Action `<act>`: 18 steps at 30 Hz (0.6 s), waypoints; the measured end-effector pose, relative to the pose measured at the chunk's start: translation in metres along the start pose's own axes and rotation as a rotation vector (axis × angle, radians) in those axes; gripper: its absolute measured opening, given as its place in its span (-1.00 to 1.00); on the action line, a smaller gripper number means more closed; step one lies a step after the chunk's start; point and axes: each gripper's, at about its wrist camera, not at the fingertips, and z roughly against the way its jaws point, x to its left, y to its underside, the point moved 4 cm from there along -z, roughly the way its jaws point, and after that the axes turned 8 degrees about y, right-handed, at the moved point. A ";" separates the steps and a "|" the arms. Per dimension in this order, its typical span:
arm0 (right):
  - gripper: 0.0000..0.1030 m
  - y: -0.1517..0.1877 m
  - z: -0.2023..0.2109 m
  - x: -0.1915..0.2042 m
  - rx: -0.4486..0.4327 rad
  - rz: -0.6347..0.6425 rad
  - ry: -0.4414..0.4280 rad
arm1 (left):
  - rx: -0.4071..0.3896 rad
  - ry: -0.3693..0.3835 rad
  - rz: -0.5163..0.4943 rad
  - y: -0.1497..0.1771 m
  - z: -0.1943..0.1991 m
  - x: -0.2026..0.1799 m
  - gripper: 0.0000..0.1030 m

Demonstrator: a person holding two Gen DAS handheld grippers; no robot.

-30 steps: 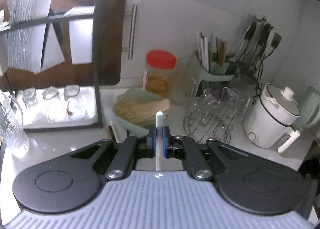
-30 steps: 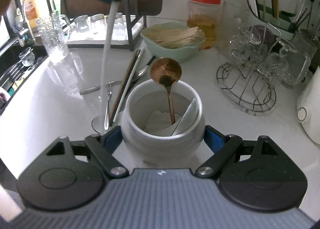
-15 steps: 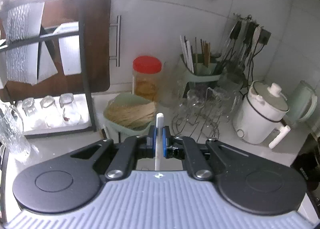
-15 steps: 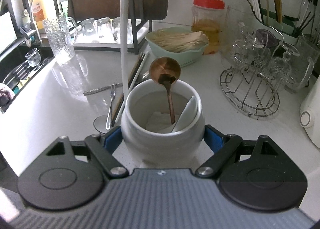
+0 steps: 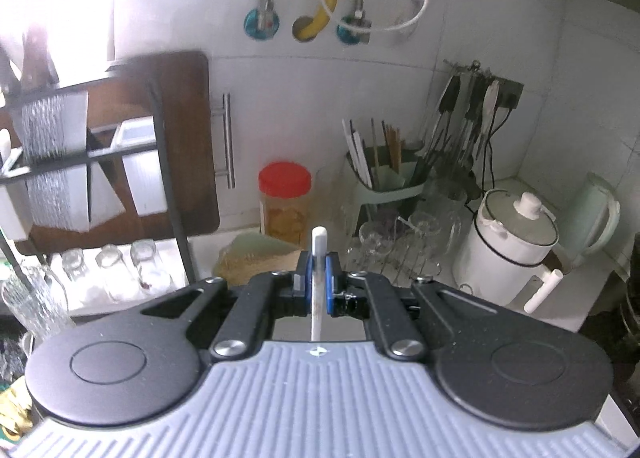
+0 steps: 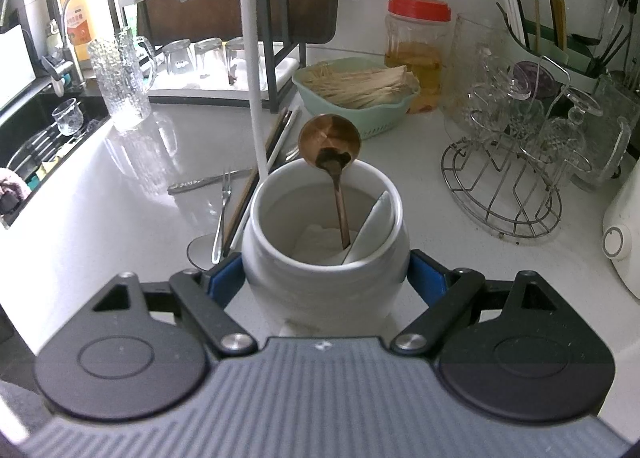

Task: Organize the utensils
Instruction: 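Lift the white chopstick with the left tool and carry it over the mug, then lower the white chopstick into the white mug and open the left tool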

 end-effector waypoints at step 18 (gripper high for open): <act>0.73 0.000 -0.001 -0.001 -0.017 0.002 -0.011 | -0.055 0.029 -0.053 -0.042 0.038 -0.036 -0.86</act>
